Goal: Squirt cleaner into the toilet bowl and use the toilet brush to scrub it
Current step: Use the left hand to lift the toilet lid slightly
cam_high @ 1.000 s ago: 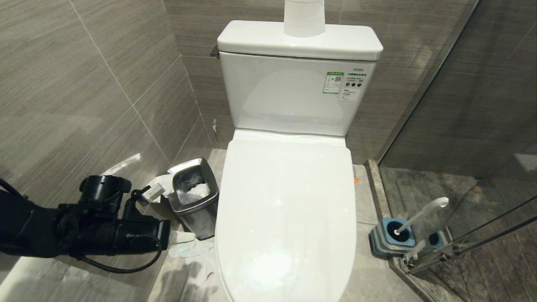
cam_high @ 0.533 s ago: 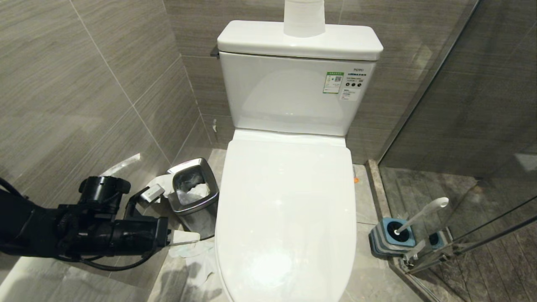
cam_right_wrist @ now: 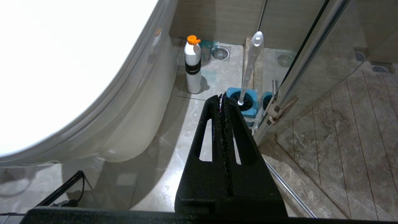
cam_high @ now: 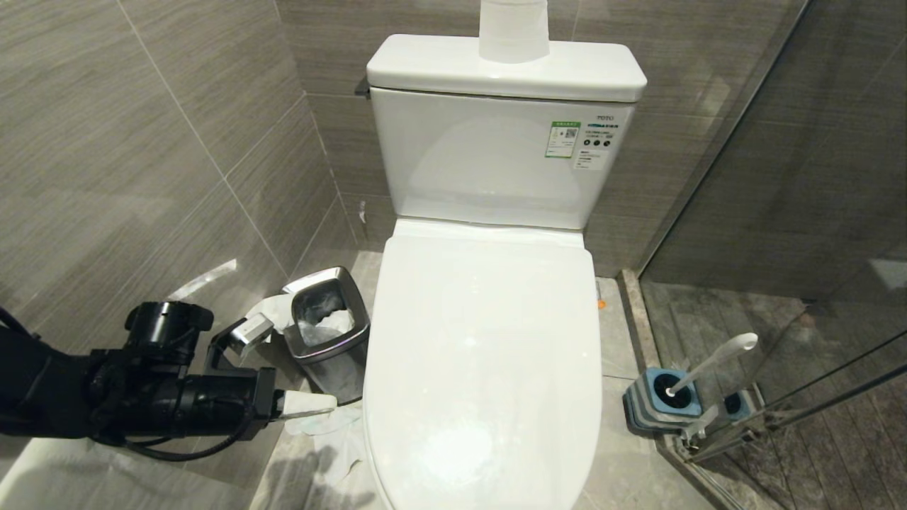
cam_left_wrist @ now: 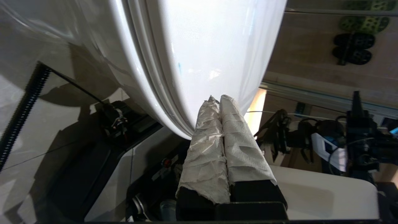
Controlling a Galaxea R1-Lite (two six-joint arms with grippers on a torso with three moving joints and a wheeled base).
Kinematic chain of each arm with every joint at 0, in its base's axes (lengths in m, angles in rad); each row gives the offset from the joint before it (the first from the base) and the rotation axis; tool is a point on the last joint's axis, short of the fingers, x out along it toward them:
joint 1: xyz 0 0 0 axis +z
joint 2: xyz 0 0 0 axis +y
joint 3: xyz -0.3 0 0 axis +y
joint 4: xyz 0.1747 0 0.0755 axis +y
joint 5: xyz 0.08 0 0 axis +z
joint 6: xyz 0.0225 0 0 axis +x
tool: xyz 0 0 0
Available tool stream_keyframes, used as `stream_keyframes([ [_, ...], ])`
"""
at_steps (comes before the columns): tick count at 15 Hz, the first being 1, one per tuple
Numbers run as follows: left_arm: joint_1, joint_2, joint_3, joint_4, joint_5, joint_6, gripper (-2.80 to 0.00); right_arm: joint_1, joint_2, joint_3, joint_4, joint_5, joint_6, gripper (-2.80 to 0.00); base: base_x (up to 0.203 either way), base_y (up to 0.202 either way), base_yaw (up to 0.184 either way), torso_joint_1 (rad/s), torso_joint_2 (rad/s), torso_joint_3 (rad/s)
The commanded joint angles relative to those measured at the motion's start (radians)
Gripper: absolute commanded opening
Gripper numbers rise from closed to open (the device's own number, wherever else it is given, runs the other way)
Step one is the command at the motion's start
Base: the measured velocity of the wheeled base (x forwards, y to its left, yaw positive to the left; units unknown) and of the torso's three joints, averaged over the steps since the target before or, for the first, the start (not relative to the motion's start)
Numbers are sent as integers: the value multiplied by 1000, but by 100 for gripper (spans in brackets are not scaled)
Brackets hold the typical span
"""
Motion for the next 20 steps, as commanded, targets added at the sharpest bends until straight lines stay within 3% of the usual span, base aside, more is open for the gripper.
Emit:
stream_keyframes([
  [1, 12, 1, 1, -2, -13, -1, -280, 0, 1, 0, -1, 0, 0, -280, 0, 0, 0, 0, 0, 0],
  [6, 24, -1, 11, 0, -47, -1, -280, 0, 1, 1, -1, 0, 0, -280, 0, 0, 0, 0, 0, 0],
  [20, 24, -4, 18, 21, -47, 0, -280, 0, 1, 0, -1, 0, 0, -280, 0, 0, 0, 0, 0, 0],
])
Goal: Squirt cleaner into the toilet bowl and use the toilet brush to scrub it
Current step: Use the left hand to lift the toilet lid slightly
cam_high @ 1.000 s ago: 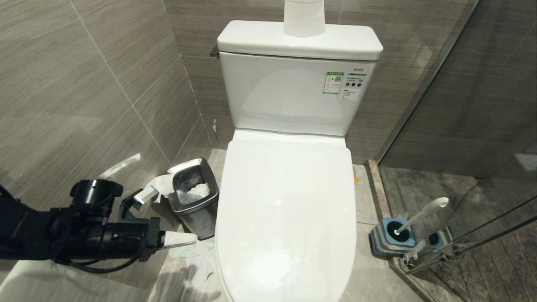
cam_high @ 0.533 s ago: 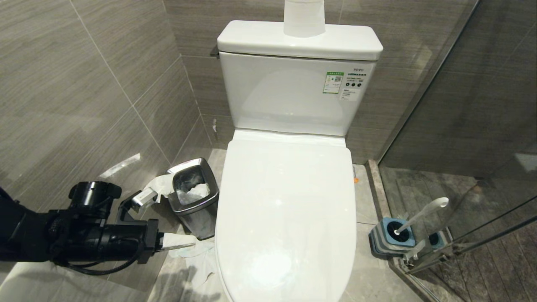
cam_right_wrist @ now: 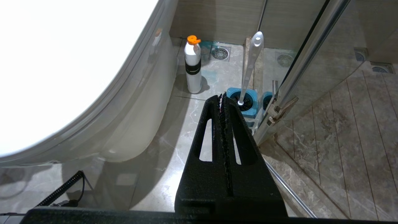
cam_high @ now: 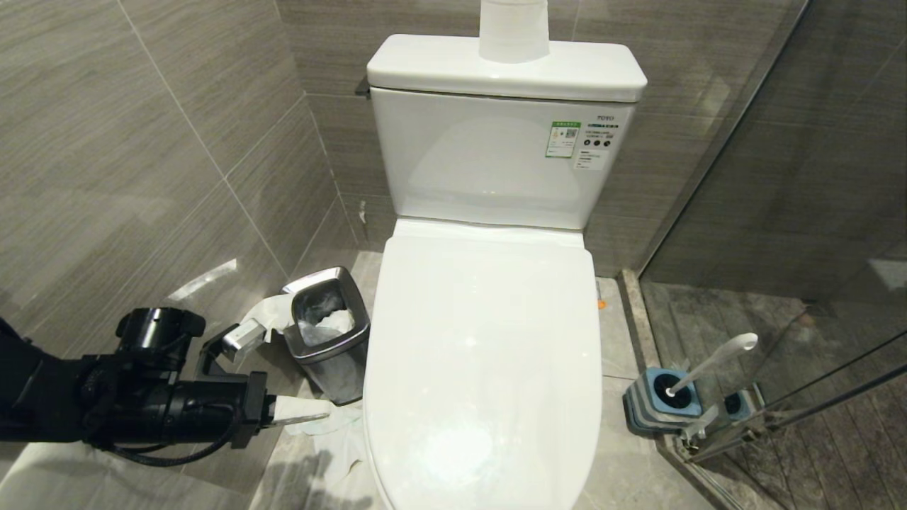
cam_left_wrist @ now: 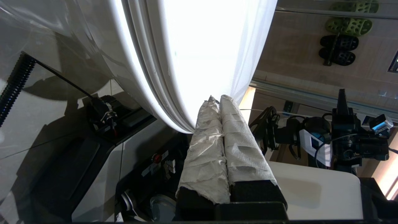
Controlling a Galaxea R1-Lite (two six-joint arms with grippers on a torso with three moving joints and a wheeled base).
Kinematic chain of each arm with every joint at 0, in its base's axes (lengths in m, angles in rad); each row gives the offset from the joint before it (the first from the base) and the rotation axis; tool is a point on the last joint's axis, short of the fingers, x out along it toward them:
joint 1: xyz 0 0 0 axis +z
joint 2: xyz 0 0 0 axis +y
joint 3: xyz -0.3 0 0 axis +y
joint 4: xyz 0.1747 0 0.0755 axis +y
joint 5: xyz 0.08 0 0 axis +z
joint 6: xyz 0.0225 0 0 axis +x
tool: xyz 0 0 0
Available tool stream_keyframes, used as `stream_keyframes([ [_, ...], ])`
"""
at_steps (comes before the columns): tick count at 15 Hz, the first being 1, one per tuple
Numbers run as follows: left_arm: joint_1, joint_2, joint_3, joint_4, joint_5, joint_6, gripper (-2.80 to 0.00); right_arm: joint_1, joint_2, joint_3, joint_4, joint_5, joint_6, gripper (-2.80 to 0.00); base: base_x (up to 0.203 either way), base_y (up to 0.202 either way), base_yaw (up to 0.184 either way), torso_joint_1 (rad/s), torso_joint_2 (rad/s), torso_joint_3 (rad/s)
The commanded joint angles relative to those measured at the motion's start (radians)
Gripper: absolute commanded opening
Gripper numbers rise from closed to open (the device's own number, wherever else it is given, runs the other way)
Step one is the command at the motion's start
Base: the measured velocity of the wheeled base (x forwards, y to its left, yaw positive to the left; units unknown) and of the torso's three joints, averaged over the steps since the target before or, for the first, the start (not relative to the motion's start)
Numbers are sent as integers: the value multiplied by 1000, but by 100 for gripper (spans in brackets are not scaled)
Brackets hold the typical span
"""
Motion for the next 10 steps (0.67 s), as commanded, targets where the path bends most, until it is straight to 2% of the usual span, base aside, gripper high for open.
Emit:
stream_keyframes([
  [1, 0, 0, -1, -1, -4, -1, -280, 0, 1, 0, 0, 0, 1, -280, 0, 0, 0, 0, 0, 0],
  [10, 0, 13, -1, -1, -4, -1, -280, 0, 1, 0, 0, 0, 1, -280, 0, 0, 0, 0, 0, 0],
])
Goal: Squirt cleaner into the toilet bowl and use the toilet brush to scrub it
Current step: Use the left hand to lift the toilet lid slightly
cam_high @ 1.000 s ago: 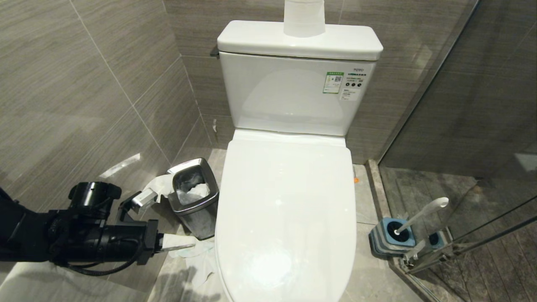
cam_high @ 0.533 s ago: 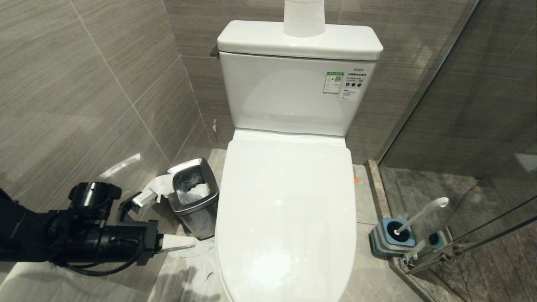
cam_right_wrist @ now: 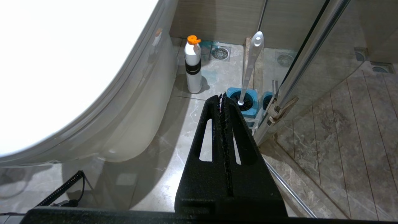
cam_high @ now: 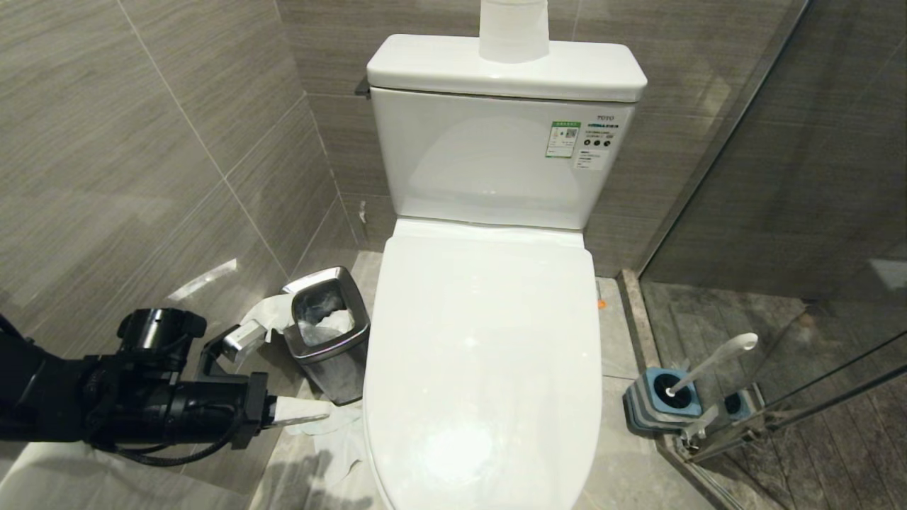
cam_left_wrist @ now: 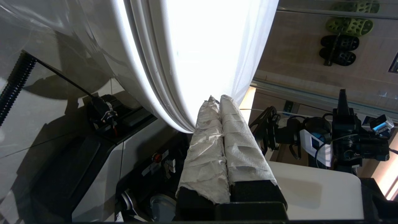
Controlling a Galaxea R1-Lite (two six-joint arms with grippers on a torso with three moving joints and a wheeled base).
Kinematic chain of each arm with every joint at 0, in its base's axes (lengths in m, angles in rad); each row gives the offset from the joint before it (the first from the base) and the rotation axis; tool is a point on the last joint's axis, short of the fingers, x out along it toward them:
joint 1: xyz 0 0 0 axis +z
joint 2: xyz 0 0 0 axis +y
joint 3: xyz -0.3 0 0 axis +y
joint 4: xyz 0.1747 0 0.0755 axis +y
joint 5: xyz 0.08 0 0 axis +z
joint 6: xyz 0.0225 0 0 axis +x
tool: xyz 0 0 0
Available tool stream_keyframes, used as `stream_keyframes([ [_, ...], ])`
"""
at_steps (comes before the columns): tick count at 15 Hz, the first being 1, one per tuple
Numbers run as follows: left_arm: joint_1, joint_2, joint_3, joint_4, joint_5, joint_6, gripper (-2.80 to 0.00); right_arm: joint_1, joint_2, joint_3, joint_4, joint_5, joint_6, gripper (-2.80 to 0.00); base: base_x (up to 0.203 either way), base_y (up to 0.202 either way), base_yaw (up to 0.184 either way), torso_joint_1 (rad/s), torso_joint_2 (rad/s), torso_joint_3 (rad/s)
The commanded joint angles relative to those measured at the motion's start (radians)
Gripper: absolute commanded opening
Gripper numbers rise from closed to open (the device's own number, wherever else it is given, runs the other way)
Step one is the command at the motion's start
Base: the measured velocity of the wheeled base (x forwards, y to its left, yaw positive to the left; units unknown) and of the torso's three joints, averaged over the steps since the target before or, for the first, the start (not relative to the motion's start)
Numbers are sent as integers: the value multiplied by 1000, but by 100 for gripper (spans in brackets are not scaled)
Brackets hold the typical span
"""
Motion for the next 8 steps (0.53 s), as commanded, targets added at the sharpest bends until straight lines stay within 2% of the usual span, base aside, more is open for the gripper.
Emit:
stream_keyframes([
  [1, 0, 9, 0, -2, -5, -2, -280, 0, 1, 0, -1, 0, 1, -280, 0, 0, 0, 0, 0, 0],
  [8, 8, 43, -6, -7, -6, -2, -280, 0, 1, 0, -1, 0, 1, -280, 0, 0, 0, 0, 0, 0],
])
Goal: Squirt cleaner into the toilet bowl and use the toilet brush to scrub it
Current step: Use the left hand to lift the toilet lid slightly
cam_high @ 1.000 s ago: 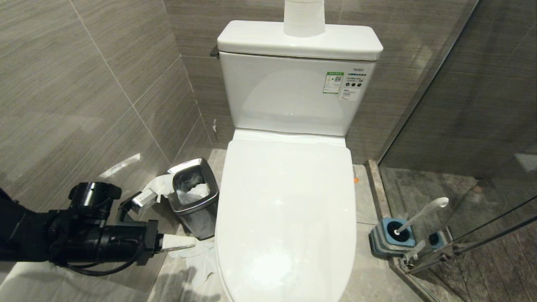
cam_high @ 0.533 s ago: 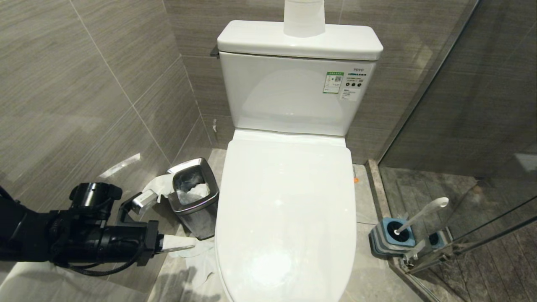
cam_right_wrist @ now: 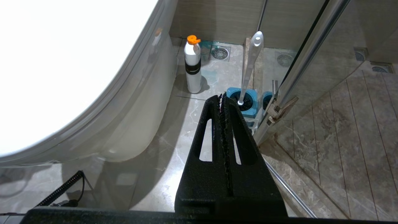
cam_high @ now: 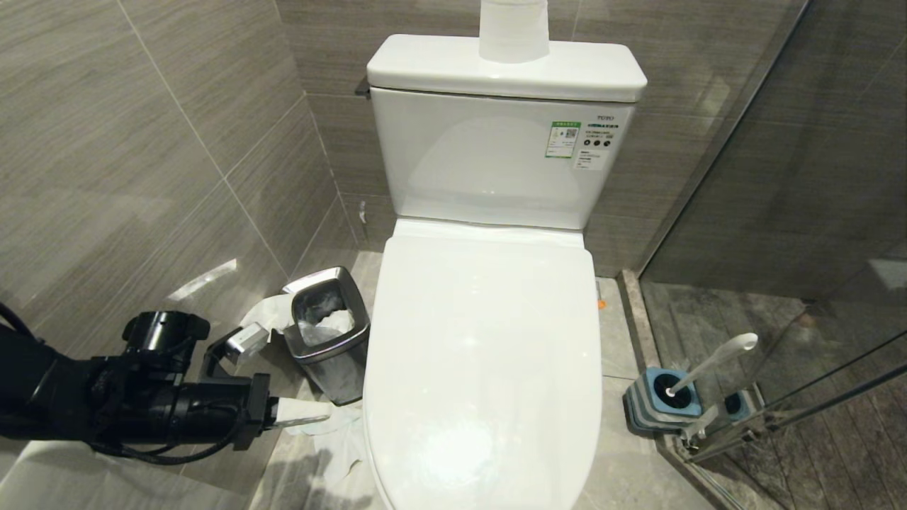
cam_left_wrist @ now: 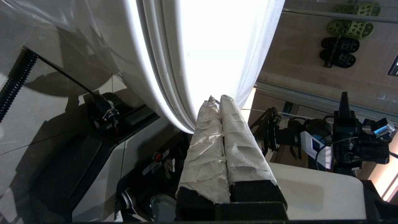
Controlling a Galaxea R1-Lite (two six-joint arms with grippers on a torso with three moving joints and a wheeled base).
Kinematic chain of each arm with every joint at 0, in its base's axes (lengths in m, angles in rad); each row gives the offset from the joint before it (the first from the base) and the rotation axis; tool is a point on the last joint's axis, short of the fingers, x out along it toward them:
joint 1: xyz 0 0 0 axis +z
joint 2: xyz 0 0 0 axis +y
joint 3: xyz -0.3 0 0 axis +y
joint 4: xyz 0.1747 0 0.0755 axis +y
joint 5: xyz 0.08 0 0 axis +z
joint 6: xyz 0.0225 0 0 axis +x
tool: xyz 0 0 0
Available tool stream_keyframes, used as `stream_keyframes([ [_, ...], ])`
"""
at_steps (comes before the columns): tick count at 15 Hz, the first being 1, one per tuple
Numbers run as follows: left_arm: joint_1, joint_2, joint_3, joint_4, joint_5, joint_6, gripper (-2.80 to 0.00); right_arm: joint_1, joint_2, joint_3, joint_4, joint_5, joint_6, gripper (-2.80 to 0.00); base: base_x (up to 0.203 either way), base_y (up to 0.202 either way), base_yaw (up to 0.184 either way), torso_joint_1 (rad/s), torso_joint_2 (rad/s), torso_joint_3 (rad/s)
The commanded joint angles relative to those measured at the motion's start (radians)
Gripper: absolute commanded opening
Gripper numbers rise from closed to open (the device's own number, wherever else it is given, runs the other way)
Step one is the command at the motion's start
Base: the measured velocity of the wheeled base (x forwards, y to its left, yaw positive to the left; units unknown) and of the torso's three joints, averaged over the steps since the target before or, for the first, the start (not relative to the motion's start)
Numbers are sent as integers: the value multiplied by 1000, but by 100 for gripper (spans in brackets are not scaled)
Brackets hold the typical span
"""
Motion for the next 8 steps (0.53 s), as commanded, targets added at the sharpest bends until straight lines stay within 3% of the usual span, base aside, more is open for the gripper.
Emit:
stream_keyframes([
  [1, 1, 17, -1, -1, -7, -2, -280, 0, 1, 0, 0, 0, 0, -280, 0, 0, 0, 0, 0, 0],
  [8, 1, 33, -3, -3, -7, 1, -280, 0, 1, 1, 0, 0, 0, -280, 0, 0, 0, 0, 0, 0],
])
